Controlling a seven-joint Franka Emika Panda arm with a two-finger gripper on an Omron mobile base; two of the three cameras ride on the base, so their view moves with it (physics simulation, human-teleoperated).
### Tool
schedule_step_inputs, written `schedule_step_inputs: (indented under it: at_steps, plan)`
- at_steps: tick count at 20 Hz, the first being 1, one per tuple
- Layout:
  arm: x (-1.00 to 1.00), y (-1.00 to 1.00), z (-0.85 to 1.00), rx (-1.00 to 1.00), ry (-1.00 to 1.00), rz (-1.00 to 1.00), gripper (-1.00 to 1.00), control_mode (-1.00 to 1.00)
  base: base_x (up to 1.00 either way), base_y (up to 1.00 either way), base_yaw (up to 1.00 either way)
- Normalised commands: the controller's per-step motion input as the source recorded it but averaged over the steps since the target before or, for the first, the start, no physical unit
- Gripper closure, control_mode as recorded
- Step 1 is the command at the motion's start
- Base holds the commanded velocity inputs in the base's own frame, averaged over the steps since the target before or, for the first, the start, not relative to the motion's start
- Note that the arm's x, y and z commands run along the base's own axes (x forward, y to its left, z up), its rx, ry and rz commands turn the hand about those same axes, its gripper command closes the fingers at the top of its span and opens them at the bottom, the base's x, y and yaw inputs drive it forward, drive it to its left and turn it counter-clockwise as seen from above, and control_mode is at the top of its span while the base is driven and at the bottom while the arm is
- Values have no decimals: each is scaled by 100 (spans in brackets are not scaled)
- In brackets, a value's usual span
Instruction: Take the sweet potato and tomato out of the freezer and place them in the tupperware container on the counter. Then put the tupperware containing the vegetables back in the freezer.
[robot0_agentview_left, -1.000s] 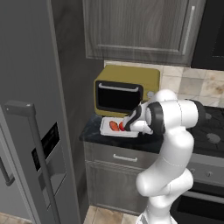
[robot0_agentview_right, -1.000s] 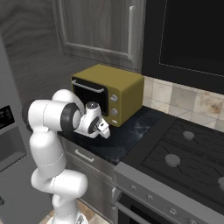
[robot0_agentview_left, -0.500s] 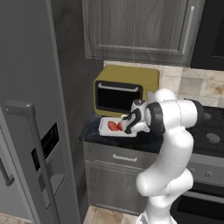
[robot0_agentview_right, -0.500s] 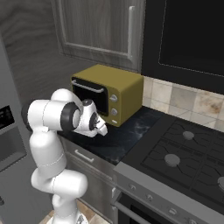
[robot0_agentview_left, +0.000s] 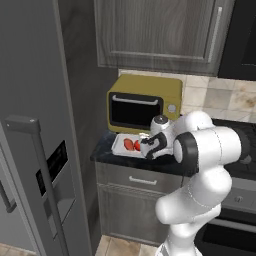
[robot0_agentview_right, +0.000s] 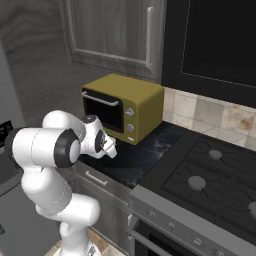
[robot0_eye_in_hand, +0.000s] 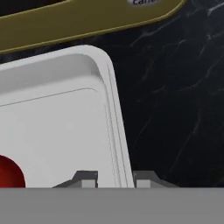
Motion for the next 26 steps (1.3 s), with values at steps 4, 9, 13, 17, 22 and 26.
schedule_step_inputs:
  at_steps: [4,9,13,17,22,26]
  plan:
    - [-49,0,62,2,-5,-11,100,-100,0,0,0]
    - [-32,-6,62,3,-3,-13,100,-100,0,0,0]
    - [-60,-15,78,8,-1,-11,100,-100,0,0,0]
    - [-94,-16,98,15,0,-5,100,-100,0,0,0]
    - [-100,-13,95,15,0,-1,100,-100,0,0,0]
    - [-100,-5,75,5,-3,0,100,-100,0,0,0]
